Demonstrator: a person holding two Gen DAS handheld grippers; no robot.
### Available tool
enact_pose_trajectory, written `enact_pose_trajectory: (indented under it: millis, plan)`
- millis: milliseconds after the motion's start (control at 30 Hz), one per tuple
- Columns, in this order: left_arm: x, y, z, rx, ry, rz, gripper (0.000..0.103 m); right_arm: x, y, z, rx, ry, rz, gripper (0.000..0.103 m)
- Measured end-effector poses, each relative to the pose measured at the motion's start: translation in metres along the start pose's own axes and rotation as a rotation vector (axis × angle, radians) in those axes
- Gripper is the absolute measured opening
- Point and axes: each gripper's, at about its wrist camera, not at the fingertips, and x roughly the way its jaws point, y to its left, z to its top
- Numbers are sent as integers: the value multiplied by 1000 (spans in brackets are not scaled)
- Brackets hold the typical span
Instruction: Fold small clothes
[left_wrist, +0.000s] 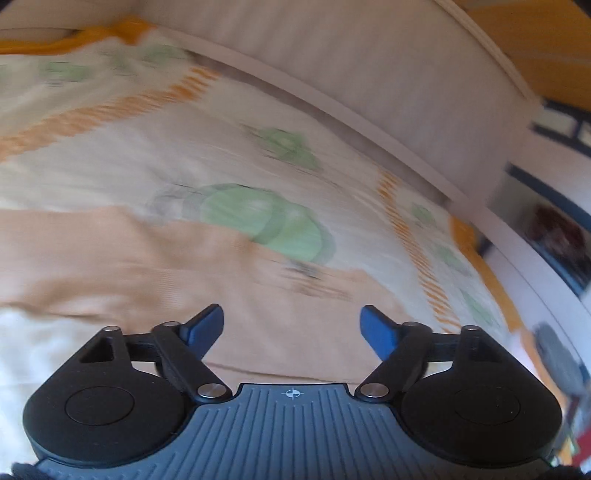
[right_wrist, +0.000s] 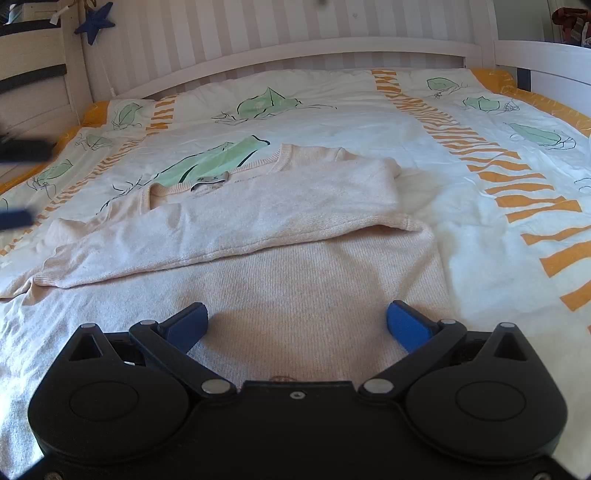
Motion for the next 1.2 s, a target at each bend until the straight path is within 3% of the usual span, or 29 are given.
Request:
enact_pose_trajectory:
  millis: [100, 167, 367, 433, 533, 767, 800, 833, 867, 900, 1033, 1200]
  plan:
    - [-47, 66, 10, -109, -79, 155, 83, 0, 1, 0, -4, 2, -3, 103]
    - [-75, 106, 15, -193, -119, 243, 95, 0, 1, 0, -4, 2, -4, 103]
    - [-128, 204, 18, -423, -193, 472, 95, 1, 3, 0, -15, 8, -13, 103]
    - [-130, 228, 17, -499, -192, 499, 95, 1, 3, 0, -19, 10, -16, 103]
    - [-128, 258, 13, -597, -213, 465, 95, 1, 5, 0, -25, 13, -22, 103]
    - [-92, 270, 37, -503, -212, 495, 95, 2, 6, 0, -34, 17, -29, 103]
    - [-90, 269, 40, -491, -215, 508, 91, 2, 6, 0, -33, 17, -29, 103]
    - [-88, 268, 43, -482, -218, 523, 67, 2, 6, 0, -33, 16, -28, 103]
    - [-87, 267, 44, -473, -215, 537, 19, 2, 6, 0, -33, 16, -28, 103]
    - [-85, 264, 48, -465, -206, 552, 3, 2, 6, 0, -33, 16, -28, 103]
    - [-84, 223, 62, -363, -248, 490, 3, 2, 6, 0, -28, 14, -23, 103]
    - [-65, 122, 84, -170, -250, 313, 3, 1, 4, 0, -20, 10, -15, 103]
